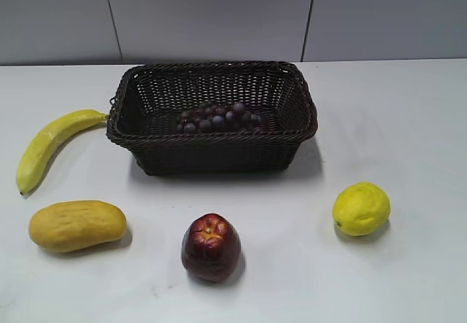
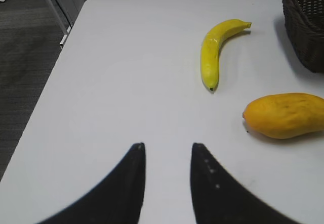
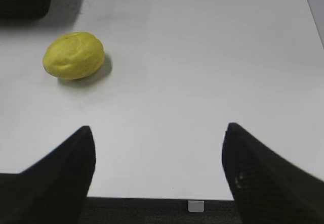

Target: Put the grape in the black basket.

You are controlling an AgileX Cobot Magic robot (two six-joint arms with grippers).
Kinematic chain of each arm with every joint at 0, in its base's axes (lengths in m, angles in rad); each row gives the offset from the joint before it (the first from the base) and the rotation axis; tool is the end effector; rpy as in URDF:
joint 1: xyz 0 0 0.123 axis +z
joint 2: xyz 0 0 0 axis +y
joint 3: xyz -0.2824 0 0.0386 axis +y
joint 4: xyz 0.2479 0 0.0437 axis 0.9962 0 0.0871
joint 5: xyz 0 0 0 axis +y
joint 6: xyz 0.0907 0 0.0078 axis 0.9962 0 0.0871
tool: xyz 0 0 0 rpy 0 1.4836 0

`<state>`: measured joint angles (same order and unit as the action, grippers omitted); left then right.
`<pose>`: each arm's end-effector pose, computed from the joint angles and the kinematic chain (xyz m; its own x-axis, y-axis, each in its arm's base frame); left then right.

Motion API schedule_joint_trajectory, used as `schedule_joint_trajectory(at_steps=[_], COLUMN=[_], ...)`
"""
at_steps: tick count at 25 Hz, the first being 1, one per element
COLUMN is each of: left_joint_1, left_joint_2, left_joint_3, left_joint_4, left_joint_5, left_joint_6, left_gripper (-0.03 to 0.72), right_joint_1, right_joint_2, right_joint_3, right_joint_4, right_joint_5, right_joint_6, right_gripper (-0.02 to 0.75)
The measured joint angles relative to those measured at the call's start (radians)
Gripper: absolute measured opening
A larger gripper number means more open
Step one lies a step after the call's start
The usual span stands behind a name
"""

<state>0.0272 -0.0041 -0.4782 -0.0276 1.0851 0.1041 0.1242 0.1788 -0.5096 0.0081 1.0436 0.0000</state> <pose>-0.0040 -0.0023 0.2692 -0.4912 0.0777 -0.8676 0.0389 0.9970 0.0673 0.0227 0.0035 0.2796 -0.5816 -0.0685 -0.8106 -0.1271 0.9919 0.0074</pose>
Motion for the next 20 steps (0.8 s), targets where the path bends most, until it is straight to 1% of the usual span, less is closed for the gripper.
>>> schedule_joint_trajectory(at_steps=[5, 12, 20], left_joint_1=[0.000, 0.000, 0.000], left_joint_2=[0.000, 0.000, 0.000], left_joint_3=[0.000, 0.000, 0.000], left_joint_4=[0.000, 0.000, 0.000], left_joint_5=[0.000, 0.000, 0.000], left_joint_6=[0.000, 0.000, 0.000], left_gripper=[0.230, 0.232, 0.236], right_joint_1=[0.000, 0.000, 0.000], right_joint_2=[-0.028, -0.171, -0.184], right_joint_3=[0.000, 0.000, 0.000], right_joint_4=[0.000, 0.001, 0.002], right_joint_5=[0.000, -0.001, -0.001], right_joint_6=[0.000, 0.000, 0.000], right_gripper=[0.591, 0.591, 0.590])
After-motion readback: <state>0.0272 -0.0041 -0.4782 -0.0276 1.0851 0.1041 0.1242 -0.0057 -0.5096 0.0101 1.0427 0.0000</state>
